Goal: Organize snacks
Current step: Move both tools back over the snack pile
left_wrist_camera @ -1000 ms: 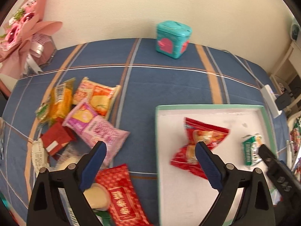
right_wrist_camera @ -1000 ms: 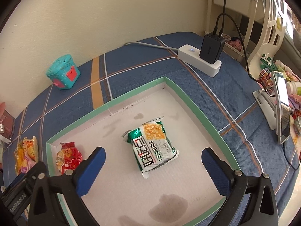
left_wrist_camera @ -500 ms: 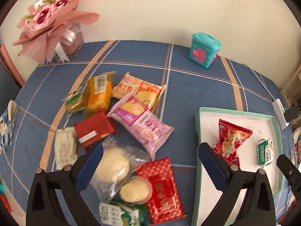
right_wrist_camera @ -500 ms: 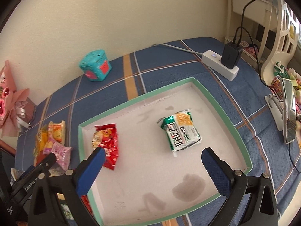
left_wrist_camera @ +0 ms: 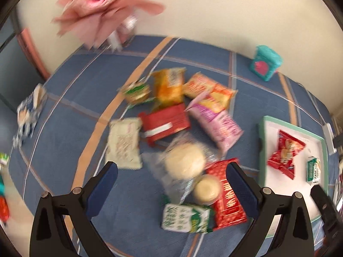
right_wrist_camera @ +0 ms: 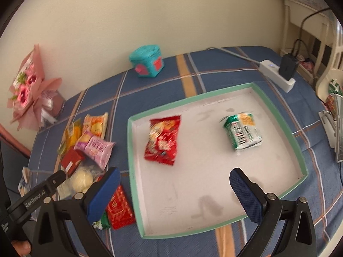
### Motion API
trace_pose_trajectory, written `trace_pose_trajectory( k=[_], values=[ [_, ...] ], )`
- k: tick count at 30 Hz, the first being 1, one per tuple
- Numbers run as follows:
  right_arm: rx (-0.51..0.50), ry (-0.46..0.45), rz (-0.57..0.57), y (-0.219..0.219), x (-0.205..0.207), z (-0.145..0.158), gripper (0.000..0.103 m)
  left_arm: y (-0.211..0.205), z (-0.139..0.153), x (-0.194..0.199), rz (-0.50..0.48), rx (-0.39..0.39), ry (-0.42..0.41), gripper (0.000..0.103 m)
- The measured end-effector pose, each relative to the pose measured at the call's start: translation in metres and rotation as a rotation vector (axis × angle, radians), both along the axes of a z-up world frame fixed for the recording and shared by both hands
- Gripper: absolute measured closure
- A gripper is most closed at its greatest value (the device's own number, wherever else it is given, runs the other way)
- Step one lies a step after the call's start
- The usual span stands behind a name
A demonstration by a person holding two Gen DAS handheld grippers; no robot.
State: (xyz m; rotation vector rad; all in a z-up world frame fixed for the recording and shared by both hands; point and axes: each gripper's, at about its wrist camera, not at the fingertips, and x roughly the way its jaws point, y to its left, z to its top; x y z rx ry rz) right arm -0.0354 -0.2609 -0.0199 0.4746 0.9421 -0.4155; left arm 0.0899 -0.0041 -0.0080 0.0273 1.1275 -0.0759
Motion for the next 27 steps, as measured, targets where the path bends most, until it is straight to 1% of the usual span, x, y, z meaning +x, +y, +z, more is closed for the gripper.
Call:
trace_pose_trajectory(
  k=[4,6,10,14,17,19,22,23,25,27],
  values=[
    [-0.019,0.049,0.085,0.031,0.012,-0.011,0.000,0.025,-0.015,0.000,0.080,-0.015,0.064,0.002],
    [-0.021,0.060,0.132,0.046,0.016,-0.015,0.000,0.034,-0.022,-0.001,0.104,-0.029,0.090,0.002],
    [0.007,0.090,0.193,0.070,0.025,-0.027,0.000,0.049,-0.035,-0.006,0.145,-0.095,0.146,0.002],
    [0.028,0.106,0.243,0.085,0.030,-0.035,0.002,0.053,-0.044,-0.009,0.150,-0.123,0.179,0.002],
    [0.015,0.114,0.263,0.090,0.032,-0.038,0.009,0.053,-0.044,-0.011,0.156,-0.134,0.182,0.002],
    [0.028,0.112,0.283,0.092,0.033,-0.040,0.014,0.053,-0.045,-0.012,0.155,-0.138,0.183,0.002],
    [0.051,0.095,0.307,0.097,0.036,-0.040,0.017,0.051,-0.047,-0.013,0.151,-0.142,0.191,0.002],
    [0.048,0.090,0.316,0.099,0.037,-0.039,0.017,0.050,-0.047,-0.012,0.149,-0.143,0.194,0.002],
    [0.041,0.087,0.335,0.103,0.039,-0.040,0.022,0.048,-0.048,-0.012,0.141,-0.145,0.197,0.002],
    [0.045,0.091,0.356,0.107,0.042,-0.042,0.023,0.045,-0.048,-0.010,0.132,-0.153,0.203,0.002]
  ],
)
